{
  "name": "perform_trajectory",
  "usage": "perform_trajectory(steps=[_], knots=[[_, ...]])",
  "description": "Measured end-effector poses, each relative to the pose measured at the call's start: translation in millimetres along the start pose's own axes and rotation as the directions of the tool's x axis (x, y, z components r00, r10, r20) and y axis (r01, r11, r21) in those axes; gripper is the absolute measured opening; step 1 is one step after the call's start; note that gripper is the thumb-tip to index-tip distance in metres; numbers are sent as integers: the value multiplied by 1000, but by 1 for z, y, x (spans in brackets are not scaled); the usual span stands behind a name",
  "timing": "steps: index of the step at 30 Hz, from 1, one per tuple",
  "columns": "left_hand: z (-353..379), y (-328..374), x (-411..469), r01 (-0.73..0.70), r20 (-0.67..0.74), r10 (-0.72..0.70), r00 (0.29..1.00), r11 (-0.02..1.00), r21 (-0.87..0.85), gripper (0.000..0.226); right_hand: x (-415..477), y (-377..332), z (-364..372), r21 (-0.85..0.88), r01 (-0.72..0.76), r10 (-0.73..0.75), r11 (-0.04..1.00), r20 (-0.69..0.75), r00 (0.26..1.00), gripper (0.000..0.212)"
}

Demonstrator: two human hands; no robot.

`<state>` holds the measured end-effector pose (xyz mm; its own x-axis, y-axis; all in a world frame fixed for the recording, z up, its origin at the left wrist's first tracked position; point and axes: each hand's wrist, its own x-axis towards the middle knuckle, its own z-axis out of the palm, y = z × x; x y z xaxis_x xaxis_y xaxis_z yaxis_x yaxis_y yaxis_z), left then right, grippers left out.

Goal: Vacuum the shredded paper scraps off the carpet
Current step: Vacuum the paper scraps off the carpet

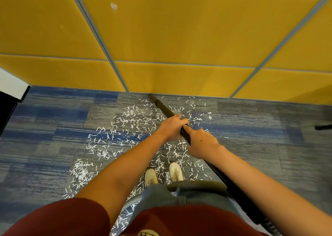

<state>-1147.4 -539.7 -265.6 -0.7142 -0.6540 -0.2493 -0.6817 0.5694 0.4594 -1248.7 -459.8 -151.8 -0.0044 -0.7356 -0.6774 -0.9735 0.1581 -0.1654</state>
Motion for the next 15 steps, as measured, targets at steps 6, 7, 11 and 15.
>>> perform_trajectory(steps=[6, 7, 11, 15], knots=[[4, 9, -2, -58, 28, 57, 998, 998, 37, 28, -10, 3, 7, 23, -29, 30, 999, -13, 999, 69], [4, 9, -2, -63, 26, 62, 998, 997, 45, 28, -12, 2, 8, 26, -31, 32, 999, -8, 999, 68], [5, 4, -8, -64, 45, 61, 997, 995, 73, 34, -14, -5, 9, 27, -31, 30, 999, 24, 999, 66], [1, -5, -21, -51, 30, 48, 998, 993, 109, 39, -16, -16, 10, 6, 13, -13, 1000, 49, 999, 70]])
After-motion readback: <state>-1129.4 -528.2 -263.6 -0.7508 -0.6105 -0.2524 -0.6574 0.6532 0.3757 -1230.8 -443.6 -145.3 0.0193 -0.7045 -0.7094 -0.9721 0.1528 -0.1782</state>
